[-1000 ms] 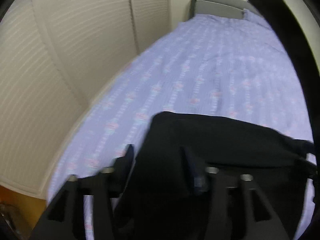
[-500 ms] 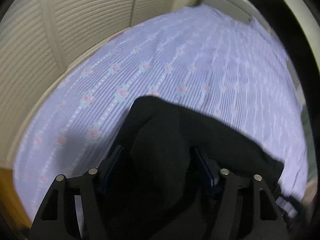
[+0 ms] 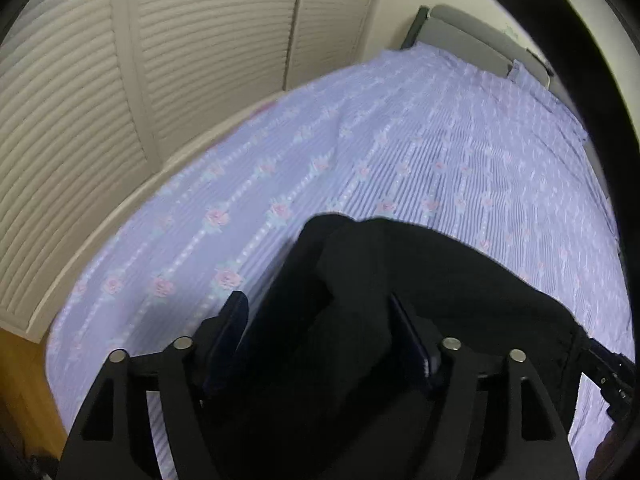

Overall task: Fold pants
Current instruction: 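Lower the folded pants onto the bed with both grippers held together, then open the right gripper and lift it off the pants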

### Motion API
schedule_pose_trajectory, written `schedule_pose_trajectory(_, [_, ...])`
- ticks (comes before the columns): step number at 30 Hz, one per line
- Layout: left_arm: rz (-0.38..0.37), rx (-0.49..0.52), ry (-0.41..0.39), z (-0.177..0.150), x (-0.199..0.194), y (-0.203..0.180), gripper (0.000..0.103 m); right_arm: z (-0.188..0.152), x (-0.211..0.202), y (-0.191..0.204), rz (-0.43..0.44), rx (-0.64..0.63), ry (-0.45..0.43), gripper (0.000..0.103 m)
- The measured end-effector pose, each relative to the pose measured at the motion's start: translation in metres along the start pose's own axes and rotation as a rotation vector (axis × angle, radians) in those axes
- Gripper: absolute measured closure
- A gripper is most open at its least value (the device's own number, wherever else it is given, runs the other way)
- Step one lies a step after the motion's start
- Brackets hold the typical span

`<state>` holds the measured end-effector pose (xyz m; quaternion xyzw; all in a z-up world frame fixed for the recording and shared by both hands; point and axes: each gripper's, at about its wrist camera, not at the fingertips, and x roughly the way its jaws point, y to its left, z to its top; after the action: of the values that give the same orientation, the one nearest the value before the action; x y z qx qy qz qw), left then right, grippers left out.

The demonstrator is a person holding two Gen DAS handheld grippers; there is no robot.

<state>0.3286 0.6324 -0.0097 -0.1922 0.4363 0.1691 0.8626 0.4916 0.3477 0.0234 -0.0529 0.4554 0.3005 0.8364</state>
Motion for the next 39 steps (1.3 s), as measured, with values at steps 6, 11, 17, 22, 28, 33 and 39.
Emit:
schedule_pose_trajectory(6, [0.015,0.103,-0.056,-0.010,-0.046,0.012,0.011,-0.017,-0.030,0.010,0.046,0.008,-0.027,0.060])
schedule_pose_trajectory(11, [-0.008,0.099,0.064,-0.058,-0.041,0.032,0.011,-0.055,-0.035,0.028,0.145,0.008,0.042,0.060])
schedule_pose_trajectory(17, [-0.057,-0.099,0.100,-0.089,-0.042,0.059,0.081,-0.082,-0.020,0.044,0.154,-0.012,0.134,0.061])
schedule_pose_trajectory(22, [0.051,-0.134,0.114,-0.100,-0.063,0.061,0.051,-0.092,-0.026,0.034,0.169,0.038,0.165,0.088])
schedule_pose_trajectory(28, [0.184,0.031,0.106,-0.103,-0.072,0.038,0.026,-0.074,-0.054,0.023,0.007,0.024,0.034,0.071])
schedule_pose_trajectory(33, [0.216,0.008,-0.011,-0.115,-0.102,0.024,0.023,0.021,-0.040,0.050,0.216,-0.252,-0.077,0.039])
schedule_pose_trajectory(39, [0.173,-0.216,-0.111,-0.137,-0.118,0.047,0.023,0.120,0.056,0.100,0.341,-0.413,0.139,0.039])
